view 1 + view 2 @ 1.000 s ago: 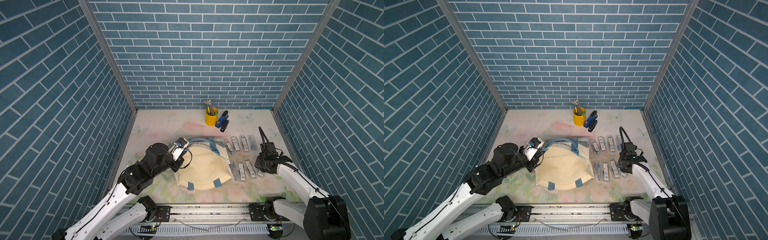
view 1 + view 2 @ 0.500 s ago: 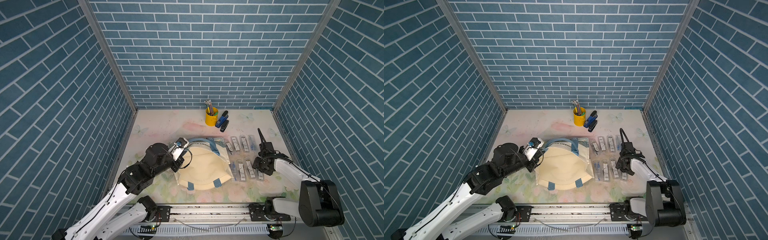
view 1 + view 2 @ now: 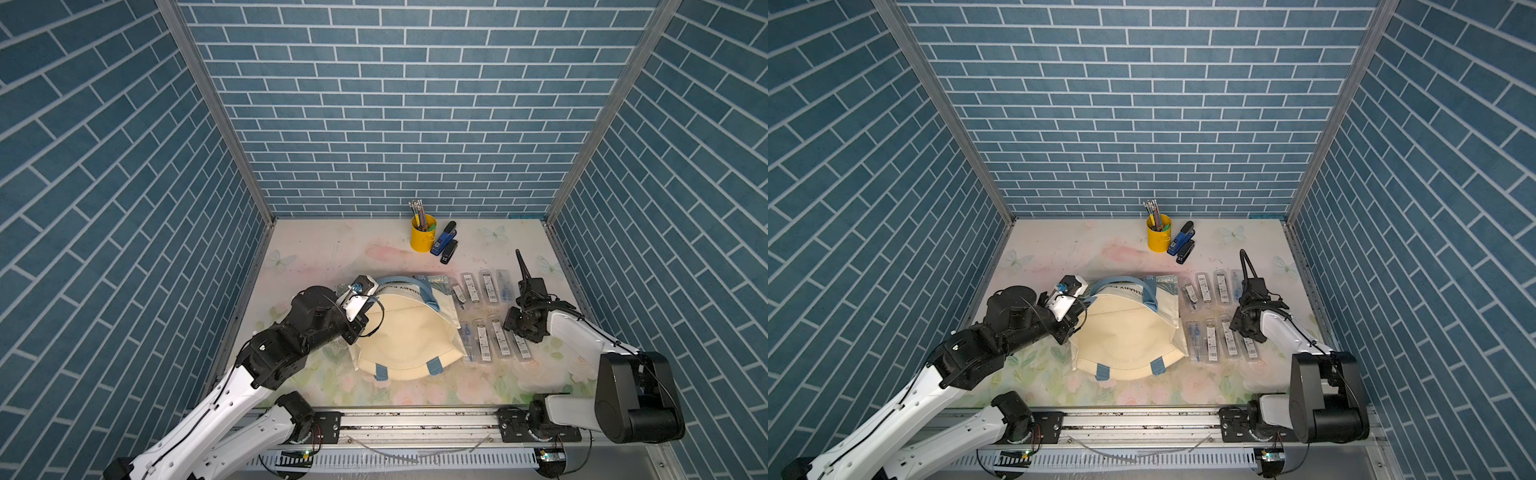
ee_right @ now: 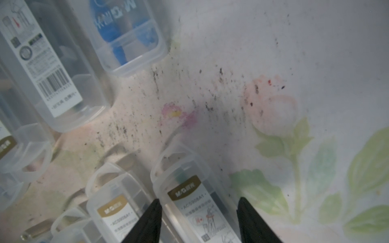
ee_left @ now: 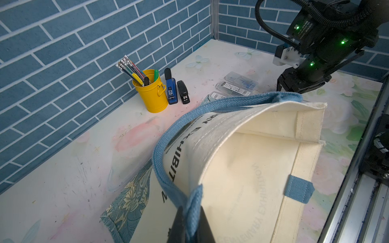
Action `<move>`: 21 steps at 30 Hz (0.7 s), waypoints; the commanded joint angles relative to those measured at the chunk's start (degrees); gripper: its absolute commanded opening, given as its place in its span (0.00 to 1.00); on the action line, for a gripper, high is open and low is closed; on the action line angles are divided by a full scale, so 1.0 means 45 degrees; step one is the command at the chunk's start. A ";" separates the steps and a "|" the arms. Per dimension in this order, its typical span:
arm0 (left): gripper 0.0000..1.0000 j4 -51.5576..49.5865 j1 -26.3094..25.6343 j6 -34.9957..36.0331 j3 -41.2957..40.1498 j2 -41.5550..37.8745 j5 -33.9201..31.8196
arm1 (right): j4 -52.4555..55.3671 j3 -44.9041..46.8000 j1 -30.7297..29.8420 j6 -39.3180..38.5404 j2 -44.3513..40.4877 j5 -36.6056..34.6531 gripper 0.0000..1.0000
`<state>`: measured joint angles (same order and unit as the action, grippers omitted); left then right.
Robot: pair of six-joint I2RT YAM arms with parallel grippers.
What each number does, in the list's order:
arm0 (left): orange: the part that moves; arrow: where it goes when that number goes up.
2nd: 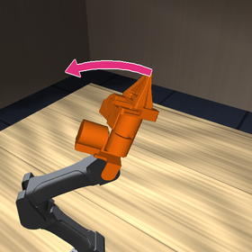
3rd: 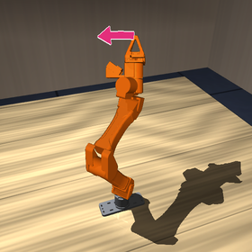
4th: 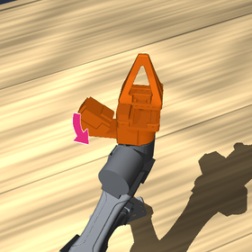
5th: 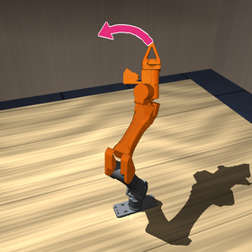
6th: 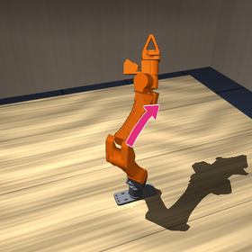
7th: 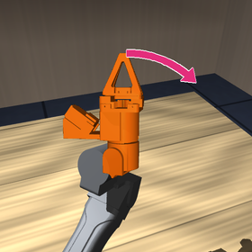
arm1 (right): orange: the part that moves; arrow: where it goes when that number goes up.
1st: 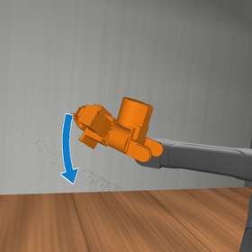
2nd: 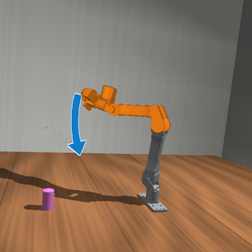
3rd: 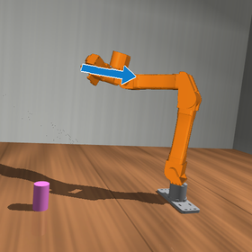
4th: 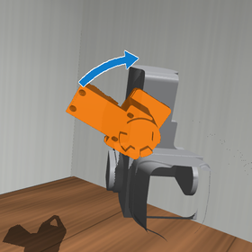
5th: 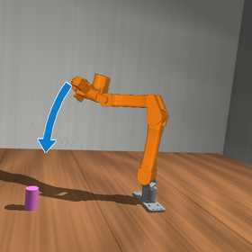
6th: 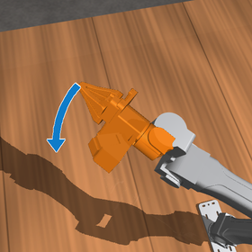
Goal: Take out the compass set from the canvas bag
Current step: Place the compass set at the center of the board.
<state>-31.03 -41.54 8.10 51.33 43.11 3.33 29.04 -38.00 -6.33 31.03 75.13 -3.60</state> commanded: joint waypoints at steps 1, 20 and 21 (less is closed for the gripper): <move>0.00 0.0166 0.0012 -0.0522 0.0310 0.0012 0.0076 | 0.1115 -0.0887 0.0029 -0.0518 -0.0828 -0.0007 0.58; 0.00 -0.3849 0.2287 -0.8302 0.3672 0.2415 0.2340 | 0.5753 -0.5360 -0.5839 0.2629 -0.5726 -0.1019 0.40; 0.00 -0.3941 0.2292 -0.8538 0.3731 0.2497 0.2391 | 0.5366 -0.5165 -0.6289 0.2945 -0.5837 -0.0705 0.40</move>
<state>-47.57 -31.73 -23.33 66.26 53.80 10.74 50.96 -60.03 -31.88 35.88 50.78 -7.70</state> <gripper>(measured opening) 0.096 0.398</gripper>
